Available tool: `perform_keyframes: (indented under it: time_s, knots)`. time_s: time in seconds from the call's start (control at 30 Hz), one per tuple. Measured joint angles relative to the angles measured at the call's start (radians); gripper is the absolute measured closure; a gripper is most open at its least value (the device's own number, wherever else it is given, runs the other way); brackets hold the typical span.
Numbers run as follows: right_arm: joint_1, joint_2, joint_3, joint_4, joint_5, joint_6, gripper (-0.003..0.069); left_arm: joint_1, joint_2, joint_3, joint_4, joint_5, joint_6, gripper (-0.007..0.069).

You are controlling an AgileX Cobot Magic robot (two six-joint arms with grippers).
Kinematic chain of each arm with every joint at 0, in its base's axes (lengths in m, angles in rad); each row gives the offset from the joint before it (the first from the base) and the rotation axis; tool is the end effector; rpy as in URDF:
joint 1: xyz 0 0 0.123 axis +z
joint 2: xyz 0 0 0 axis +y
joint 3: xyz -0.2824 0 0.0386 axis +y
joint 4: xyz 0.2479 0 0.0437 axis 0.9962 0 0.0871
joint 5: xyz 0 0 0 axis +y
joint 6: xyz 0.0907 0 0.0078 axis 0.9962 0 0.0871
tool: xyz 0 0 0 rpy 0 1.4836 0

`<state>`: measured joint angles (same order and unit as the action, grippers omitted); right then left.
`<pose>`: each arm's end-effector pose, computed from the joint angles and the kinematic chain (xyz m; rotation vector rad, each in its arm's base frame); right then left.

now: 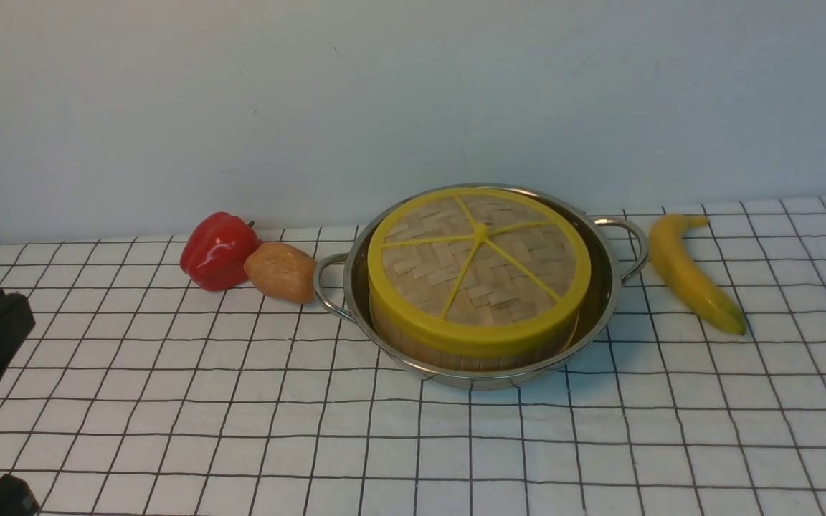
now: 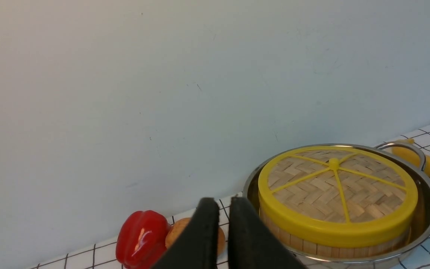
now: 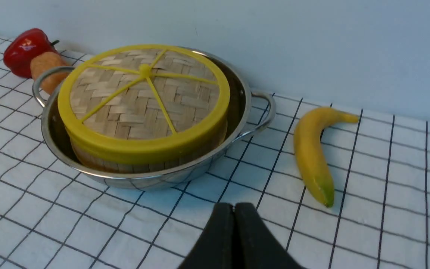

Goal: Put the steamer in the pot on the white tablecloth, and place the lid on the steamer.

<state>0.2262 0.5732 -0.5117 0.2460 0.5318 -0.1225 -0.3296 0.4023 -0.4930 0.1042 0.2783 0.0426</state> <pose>0.1079 0.0364 0.2941 -0.2172 2.0639 0.3226 0.0848 -0.0262 0.3259 0.3700 1.6296 -0.1173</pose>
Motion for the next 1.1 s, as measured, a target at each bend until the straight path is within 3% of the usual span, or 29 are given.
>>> perform_keyframes:
  time_s: [0.2, 0.77, 0.87, 1.03, 1.1]
  knots:
    - [0.000, -0.042, 0.063, 0.011, -0.079, 0.018, 0.0666, 0.000, 0.000, 0.000, -0.012, 0.001, -0.018, 0.0573]
    - [0.000, -0.042, 0.063, 0.014, -0.085, 0.018, 0.0649, 0.001, -0.006, 0.000, -0.016, 0.002, -0.017, 0.0539]
    - [0.000, -0.042, 0.063, 0.014, -0.085, 0.018, 0.0645, 0.041, -0.053, 0.001, -0.016, 0.003, -0.011, 0.0529]
    - [0.000, -0.042, 0.063, 0.014, -0.086, 0.018, 0.0634, 0.237, -0.221, 0.065, -0.016, 0.001, -0.005, 0.0523]
    - [0.000, -0.042, 0.063, 0.014, -0.086, 0.018, 0.0631, 0.271, -0.262, 0.106, -0.016, 0.000, -0.005, 0.0519]
